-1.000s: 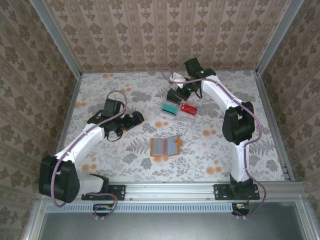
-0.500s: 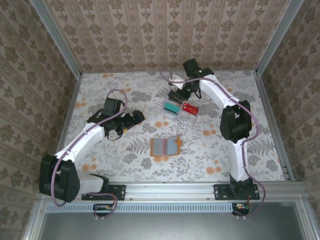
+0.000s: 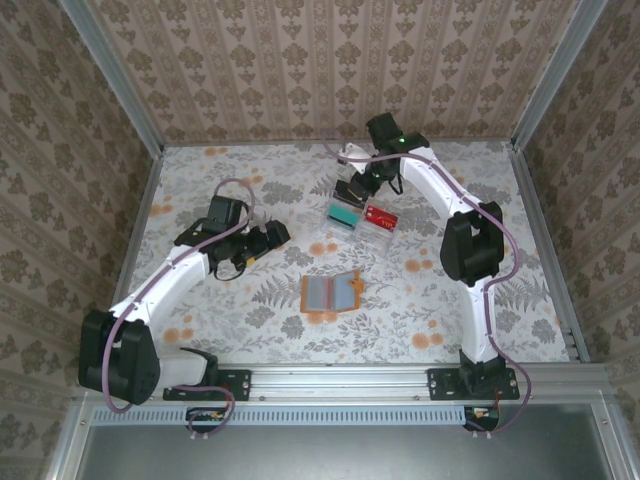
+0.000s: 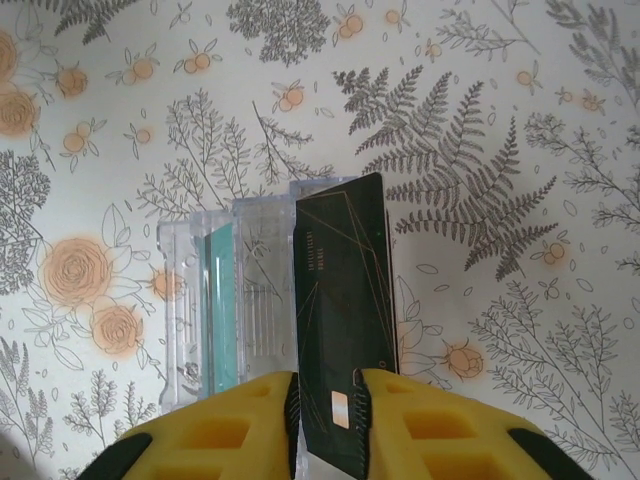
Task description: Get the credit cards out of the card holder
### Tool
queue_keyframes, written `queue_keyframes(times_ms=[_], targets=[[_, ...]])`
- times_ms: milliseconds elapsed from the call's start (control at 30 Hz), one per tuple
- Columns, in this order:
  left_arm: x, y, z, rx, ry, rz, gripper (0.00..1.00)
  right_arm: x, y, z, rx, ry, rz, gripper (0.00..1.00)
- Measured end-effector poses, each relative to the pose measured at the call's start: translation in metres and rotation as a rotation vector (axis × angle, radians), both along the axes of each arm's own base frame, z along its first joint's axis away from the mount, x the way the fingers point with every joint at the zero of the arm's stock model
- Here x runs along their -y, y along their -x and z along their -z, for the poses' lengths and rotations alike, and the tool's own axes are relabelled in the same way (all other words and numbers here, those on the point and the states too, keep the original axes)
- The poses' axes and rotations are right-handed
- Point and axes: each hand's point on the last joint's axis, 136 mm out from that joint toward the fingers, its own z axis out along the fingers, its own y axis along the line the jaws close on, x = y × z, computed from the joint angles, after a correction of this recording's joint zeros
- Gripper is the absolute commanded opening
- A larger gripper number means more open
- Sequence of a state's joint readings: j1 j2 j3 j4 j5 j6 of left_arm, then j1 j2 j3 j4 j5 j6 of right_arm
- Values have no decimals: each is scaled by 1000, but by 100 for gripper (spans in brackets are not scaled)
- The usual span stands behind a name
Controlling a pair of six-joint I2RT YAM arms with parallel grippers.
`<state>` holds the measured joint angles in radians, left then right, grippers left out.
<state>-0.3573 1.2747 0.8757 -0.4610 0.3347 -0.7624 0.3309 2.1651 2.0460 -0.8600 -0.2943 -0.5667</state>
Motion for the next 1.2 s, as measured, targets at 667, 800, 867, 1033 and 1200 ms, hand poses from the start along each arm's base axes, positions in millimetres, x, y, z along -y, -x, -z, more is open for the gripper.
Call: queue_keyframes(times_ms=[667,800,867,1033,1200], targets=[[-13,18,27,-27,-56,-17,100,-52,152,-80,-134,-405,478,63],[-22,27,35,-26,-87,-33,100,-80,188,-27,-306,-369,510,64],[-27,32,37,-14,-95,-42,100,-90,198,-4,-367,-339,540,64],[-35,42,40,3,-100,-56,100,-108,220,38,-471,-264,594,65],[-38,45,40,11,-100,-58,100,-108,230,70,-534,-181,655,65]])
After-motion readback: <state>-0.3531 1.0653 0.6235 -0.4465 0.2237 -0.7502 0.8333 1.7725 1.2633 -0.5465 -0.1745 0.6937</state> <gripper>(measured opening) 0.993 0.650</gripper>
